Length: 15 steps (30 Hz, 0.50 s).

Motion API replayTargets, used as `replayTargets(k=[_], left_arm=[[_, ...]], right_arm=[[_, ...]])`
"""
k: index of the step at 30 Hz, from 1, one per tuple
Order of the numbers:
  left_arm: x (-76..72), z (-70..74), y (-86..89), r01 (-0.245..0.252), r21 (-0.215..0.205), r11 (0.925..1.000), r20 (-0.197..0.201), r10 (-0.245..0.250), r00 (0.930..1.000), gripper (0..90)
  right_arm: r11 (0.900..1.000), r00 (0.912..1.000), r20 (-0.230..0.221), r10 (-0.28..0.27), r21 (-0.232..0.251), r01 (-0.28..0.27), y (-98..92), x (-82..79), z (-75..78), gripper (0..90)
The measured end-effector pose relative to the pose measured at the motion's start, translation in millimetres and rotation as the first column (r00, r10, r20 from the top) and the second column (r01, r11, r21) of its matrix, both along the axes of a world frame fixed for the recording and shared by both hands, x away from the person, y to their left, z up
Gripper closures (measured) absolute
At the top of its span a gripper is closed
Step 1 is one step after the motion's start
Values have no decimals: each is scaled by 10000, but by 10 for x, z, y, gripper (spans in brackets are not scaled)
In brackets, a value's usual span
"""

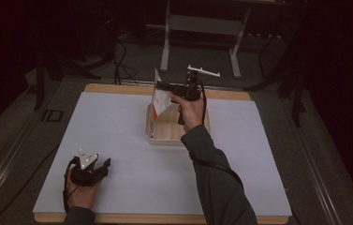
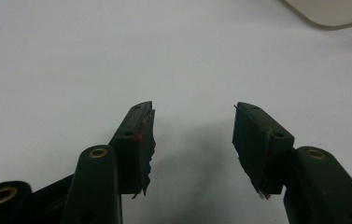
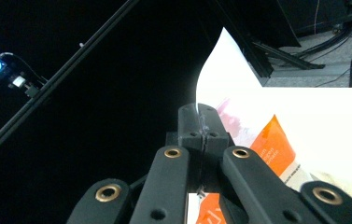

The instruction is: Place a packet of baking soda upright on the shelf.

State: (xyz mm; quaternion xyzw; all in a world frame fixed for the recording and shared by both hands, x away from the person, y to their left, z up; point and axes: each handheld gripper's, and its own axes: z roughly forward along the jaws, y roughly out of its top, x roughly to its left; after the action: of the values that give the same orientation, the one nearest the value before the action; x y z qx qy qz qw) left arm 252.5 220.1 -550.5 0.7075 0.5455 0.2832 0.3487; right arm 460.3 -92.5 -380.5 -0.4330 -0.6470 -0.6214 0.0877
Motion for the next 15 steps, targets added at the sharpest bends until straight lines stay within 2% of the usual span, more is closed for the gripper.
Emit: replayTargets(k=[10,12,15], left_arm=[[0,-1,-4,-10,17,10000,2,10,10000,478],[2,-2,-6,-1,45,10000,-6,1,10000,478],[1,-1,-6,-17,33,10000,1,17,10000,478]], right_arm=[[9992,9995,309,-23,-395,36,-6,-37,0,900],[9969,9995,316,15,-783,10,14,-53,-37,900],[9977,9998,201,21,-676,-7,25,-53,-75,900]])
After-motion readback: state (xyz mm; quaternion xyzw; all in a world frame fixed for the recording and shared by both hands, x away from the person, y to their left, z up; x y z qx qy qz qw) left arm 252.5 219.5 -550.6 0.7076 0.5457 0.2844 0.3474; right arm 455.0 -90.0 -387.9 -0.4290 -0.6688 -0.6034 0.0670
